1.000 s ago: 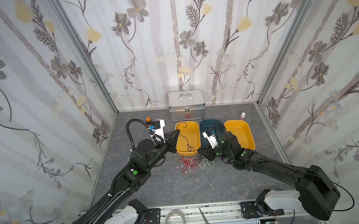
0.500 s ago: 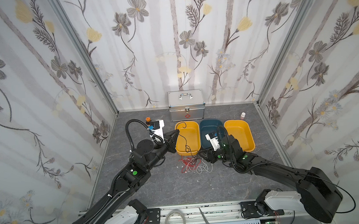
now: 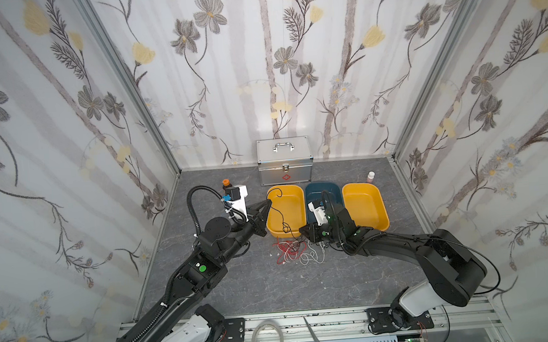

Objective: Untangle the cables

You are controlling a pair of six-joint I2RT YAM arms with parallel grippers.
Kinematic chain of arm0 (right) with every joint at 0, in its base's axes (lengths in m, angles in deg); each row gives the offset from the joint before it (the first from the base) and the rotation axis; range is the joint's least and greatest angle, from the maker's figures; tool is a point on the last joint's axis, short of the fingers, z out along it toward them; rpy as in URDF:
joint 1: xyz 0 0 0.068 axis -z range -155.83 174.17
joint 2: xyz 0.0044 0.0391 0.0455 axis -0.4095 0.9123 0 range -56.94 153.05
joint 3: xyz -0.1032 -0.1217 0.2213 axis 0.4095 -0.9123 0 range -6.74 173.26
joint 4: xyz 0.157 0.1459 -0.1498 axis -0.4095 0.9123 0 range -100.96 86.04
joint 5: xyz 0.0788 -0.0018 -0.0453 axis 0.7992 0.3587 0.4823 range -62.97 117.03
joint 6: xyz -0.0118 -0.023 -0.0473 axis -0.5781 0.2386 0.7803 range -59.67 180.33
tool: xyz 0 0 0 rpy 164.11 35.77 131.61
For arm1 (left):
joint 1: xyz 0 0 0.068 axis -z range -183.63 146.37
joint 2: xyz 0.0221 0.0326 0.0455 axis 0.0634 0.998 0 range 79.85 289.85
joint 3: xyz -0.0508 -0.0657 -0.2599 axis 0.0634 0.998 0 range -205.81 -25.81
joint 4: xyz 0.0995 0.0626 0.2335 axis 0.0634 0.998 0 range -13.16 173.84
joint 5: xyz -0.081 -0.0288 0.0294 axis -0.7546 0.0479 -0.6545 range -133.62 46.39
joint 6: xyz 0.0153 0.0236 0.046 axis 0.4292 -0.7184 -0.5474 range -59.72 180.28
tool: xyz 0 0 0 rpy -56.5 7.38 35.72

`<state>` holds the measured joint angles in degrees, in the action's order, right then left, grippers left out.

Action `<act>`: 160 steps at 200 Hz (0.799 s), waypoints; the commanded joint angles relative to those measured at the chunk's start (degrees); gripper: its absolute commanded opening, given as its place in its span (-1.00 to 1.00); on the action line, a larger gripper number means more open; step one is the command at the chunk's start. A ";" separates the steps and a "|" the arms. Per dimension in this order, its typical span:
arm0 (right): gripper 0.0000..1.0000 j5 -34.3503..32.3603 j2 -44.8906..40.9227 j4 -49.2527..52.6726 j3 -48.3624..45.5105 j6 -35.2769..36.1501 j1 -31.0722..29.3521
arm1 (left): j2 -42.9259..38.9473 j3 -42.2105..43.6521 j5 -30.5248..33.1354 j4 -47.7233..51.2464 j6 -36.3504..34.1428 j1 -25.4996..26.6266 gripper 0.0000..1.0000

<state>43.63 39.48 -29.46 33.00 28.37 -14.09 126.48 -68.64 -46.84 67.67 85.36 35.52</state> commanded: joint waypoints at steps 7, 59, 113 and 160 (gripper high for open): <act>-0.75 -3.18 -1.35 -2.60 -0.50 -1.61 0.54 | -1.32 0.37 1.22 -0.44 -0.08 -0.13 -1.00; -0.87 -3.71 -2.88 -1.47 -3.43 -1.81 3.80 | -5.02 1.31 4.42 2.47 -1.21 -0.21 -1.00; -0.87 -4.51 -3.53 -0.32 -4.76 -2.75 5.11 | -7.32 1.67 6.07 4.90 -1.54 -0.31 -1.00; -0.51 3.51 -6.49 -3.23 -4.42 -1.29 4.12 | -5.14 1.19 4.38 3.58 -0.89 -0.35 -1.00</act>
<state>42.29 35.15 -29.60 27.98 26.25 -9.21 120.14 -67.15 -41.92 72.76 84.27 35.24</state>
